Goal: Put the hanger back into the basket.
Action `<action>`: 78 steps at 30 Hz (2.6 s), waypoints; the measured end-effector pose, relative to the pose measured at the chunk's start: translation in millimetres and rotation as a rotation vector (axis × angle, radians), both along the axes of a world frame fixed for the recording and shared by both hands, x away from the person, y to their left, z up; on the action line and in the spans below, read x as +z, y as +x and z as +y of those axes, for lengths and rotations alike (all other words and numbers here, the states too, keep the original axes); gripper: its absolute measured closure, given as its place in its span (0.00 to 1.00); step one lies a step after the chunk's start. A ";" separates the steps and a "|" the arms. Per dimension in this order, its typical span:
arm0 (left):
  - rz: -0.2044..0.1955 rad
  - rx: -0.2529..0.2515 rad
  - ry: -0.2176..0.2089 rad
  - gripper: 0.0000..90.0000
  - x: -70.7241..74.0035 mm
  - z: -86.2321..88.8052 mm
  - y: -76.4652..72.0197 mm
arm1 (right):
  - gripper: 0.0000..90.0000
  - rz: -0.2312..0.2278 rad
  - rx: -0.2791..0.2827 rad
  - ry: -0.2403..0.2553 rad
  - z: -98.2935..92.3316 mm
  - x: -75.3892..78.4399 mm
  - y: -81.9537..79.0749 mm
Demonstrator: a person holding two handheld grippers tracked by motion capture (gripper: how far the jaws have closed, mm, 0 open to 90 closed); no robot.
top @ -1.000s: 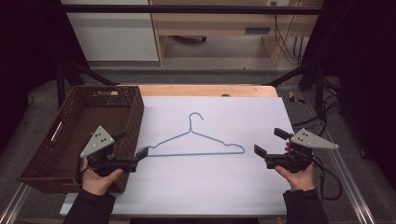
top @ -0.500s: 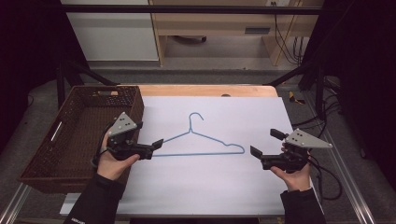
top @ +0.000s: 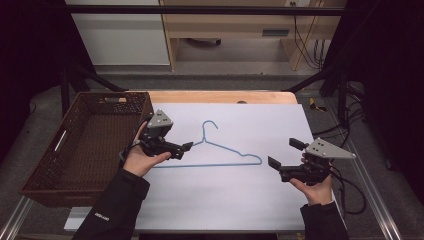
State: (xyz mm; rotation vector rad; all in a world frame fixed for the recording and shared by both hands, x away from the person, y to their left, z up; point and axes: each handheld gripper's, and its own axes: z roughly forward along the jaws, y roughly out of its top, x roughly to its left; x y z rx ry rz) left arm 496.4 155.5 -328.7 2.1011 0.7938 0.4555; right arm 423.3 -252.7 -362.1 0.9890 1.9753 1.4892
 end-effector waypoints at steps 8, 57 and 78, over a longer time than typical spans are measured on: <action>0.064 0.000 0.078 0.11 -13.6 -15.7 29.1 | 0.04 0.004 0.000 0.000 -0.1 0.0 0.1; 0.320 0.036 0.319 0.55 -122.0 -35.5 108.7 | 0.04 0.046 0.032 -0.040 11.4 -9.9 7.8; 0.313 0.030 0.334 0.86 -123.6 -39.3 103.1 | 0.04 0.048 0.036 -0.037 12.2 -10.2 8.2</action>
